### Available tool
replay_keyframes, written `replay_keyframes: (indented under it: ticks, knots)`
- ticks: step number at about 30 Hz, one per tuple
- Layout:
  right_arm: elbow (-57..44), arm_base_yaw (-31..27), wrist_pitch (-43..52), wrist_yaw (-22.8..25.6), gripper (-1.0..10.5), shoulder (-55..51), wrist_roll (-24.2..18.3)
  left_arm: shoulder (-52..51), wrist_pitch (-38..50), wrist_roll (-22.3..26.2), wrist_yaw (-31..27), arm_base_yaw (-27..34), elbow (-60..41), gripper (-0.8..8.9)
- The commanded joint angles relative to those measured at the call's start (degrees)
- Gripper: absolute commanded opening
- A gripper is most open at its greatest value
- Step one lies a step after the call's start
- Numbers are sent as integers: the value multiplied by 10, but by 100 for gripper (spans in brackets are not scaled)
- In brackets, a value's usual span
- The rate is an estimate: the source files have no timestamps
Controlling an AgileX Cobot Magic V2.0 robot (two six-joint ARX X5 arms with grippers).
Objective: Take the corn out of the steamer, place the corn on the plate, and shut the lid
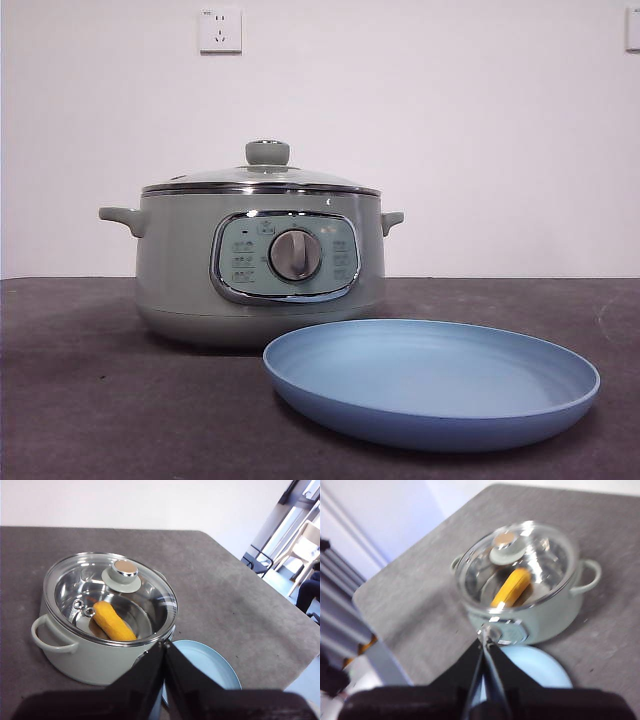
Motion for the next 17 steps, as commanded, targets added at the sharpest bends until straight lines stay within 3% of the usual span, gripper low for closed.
replay_keyframes:
  ticks: [1, 4, 6, 8, 9, 11, 13, 17]
  knots:
    - [0, 13, -7, 1, -7, 3, -14, 4, -2, 13, 2, 0, 3, -6]
    - [0, 16, -7, 2, 6, 3, -14, 5, -2, 10, 2, 0, 3, 17]
    - [0, 16, -7, 2, 43, 3, -13, 5, -2, -2, 2, 0, 3, 195]
    - [0, 16, -7, 2, 188, 3, -11, 5, -1, -8, 2, 0, 3, 486]
    - [0, 16, -7, 2, 266, 3, -11, 5, 0, -8, 2, 0, 3, 559]
    - [0, 16, -7, 2, 463, 3, -12, 5, 2, -8, 3, 0, 3, 570]
    - [0, 16, -7, 2, 573, 3, -11, 5, 3, -8, 3, 0, 3, 570]
    - [0, 16, -7, 2, 570, 3, -12, 5, 12, -8, 3, 0, 3, 570]
